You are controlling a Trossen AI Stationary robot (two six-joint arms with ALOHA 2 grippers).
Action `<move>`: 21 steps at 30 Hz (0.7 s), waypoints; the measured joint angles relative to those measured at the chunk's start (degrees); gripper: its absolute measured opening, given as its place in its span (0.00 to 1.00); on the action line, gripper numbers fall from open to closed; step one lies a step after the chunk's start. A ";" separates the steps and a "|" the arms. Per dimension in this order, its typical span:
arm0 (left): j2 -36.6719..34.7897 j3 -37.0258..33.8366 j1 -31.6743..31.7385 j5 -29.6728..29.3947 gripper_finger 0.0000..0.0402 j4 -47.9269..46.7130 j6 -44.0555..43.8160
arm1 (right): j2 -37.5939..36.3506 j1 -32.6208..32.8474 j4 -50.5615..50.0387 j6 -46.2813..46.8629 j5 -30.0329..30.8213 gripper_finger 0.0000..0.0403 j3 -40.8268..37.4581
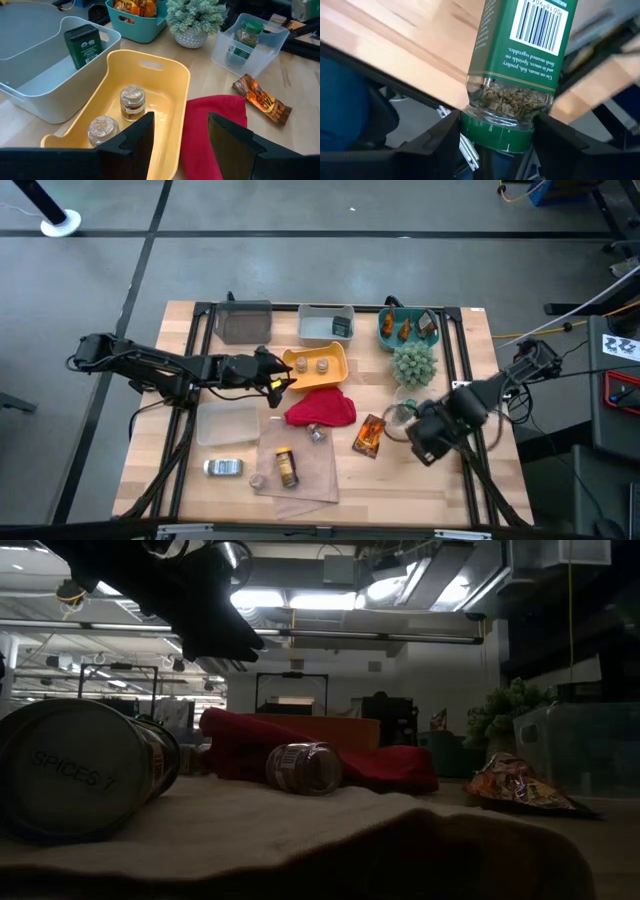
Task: Sort spices by type
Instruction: Put the green seasoning bottle into the right transparent bin
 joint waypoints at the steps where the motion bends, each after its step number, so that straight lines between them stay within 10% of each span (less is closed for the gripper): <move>1: 0.00 0.00 0.00 0.00 0.43 -0.04 0.05 | -0.07 -1.47 -0.19 -1.92 -0.02 0.53 -0.11; 21: 0.00 0.00 0.02 0.00 0.43 -0.29 1.43 | -0.23 -10.52 -0.33 -30.07 -14.15 0.53 -13.23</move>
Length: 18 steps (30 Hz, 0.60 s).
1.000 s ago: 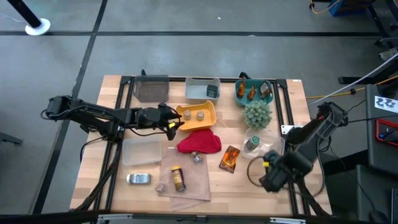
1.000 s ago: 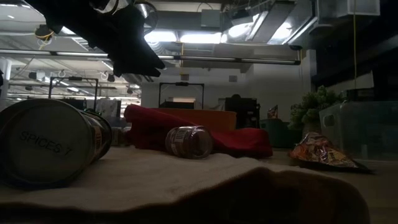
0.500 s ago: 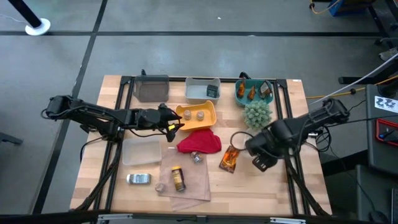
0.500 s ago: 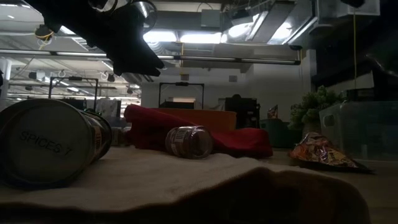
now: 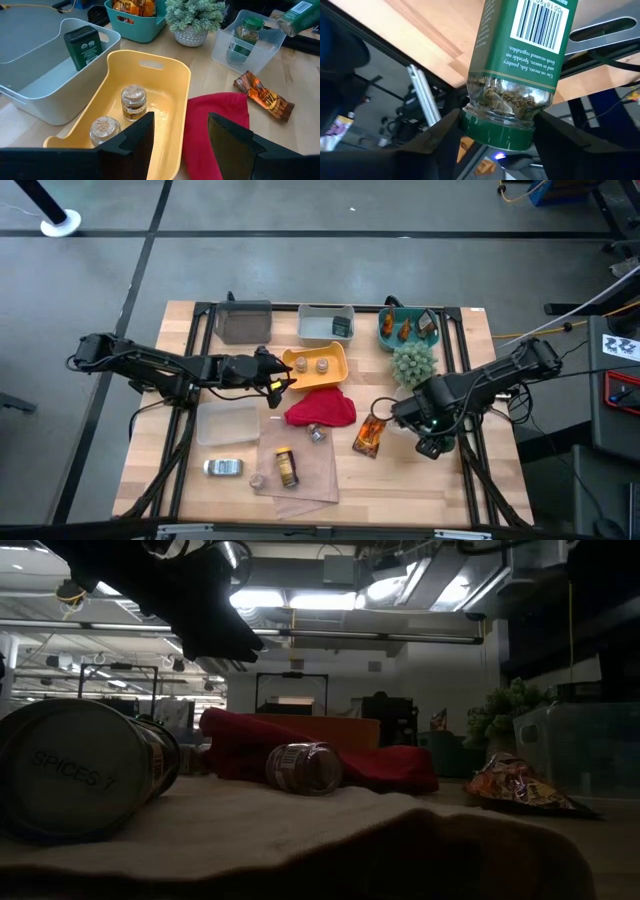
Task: Sort spices by type
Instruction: Put the green seasoning bottle into the right transparent bin
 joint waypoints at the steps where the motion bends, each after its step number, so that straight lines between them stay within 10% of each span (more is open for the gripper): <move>1: 0.00 0.00 0.00 0.00 0.43 0.00 0.00 | 0.00 -0.34 0.00 -0.64 -0.29 0.53 -0.68; 18: 0.00 0.00 0.00 0.00 0.43 0.00 -0.02 | 0.04 -12.78 0.03 -13.05 -0.89 0.54 -6.93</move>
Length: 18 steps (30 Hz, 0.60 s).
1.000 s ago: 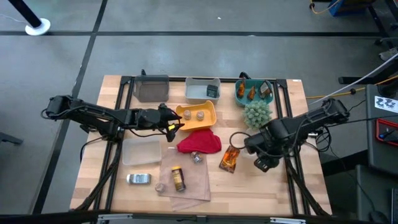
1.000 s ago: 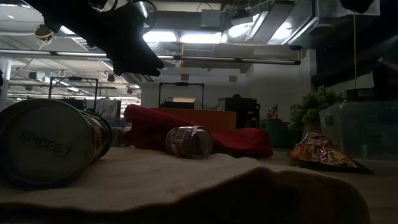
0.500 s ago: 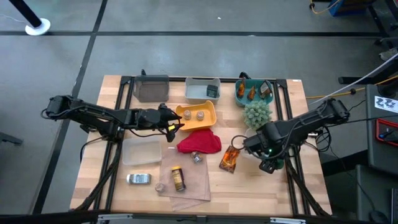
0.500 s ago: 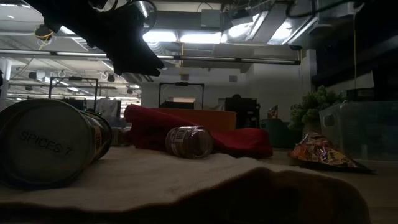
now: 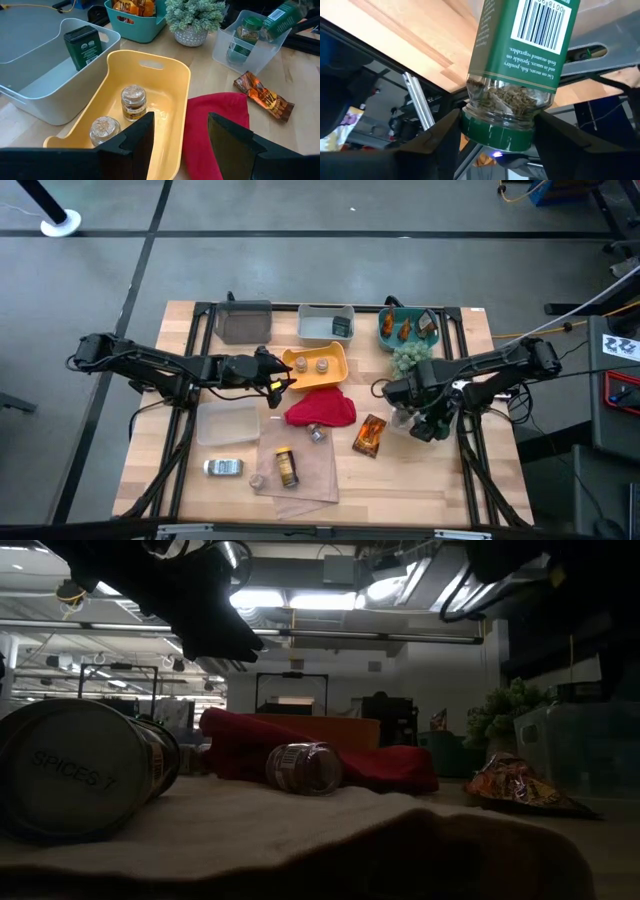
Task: Sort spices by type
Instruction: Put the green seasoning bottle into the right transparent bin
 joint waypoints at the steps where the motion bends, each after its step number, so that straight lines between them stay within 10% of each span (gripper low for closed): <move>1: 0.00 0.00 0.00 0.00 0.43 0.00 0.02 | 0.02 -0.83 0.00 -0.56 -0.25 0.54 0.00; 18: 0.00 0.00 0.00 -0.02 0.43 -0.01 0.01 | 0.07 -5.84 -0.03 -5.48 -6.20 0.54 -8.96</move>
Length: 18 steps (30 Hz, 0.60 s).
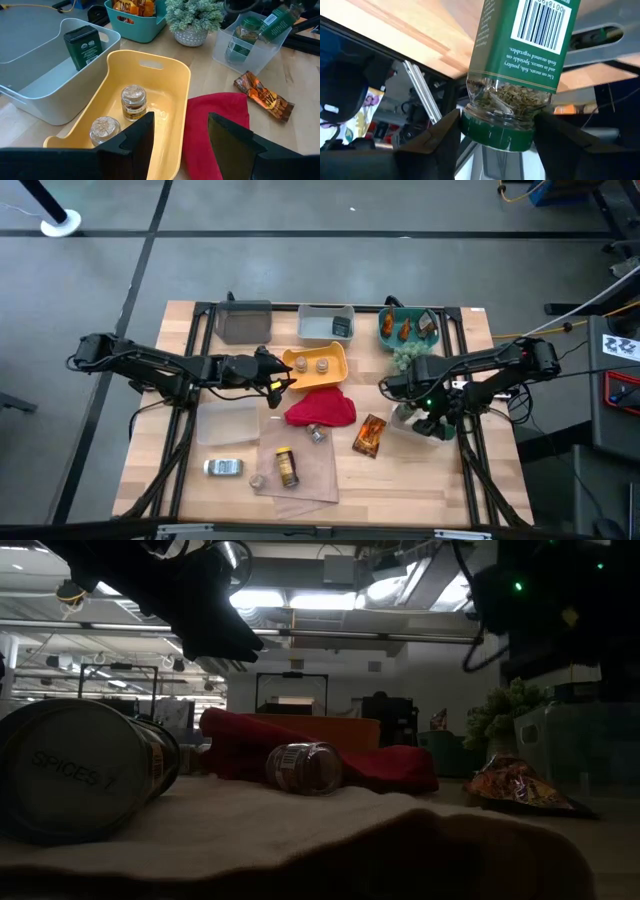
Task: Sort spices by type
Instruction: Put the green seasoning bottle into the right transparent bin
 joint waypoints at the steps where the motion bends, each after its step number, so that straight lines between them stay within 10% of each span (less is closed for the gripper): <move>1: 0.00 0.00 0.00 0.01 0.43 0.01 0.01 | 0.00 0.00 0.02 -0.63 -0.54 0.54 -0.85; 18: 0.00 0.00 0.00 0.01 0.43 -0.02 0.02 | 0.04 0.02 5.91 -2.47 -1.64 0.54 -6.60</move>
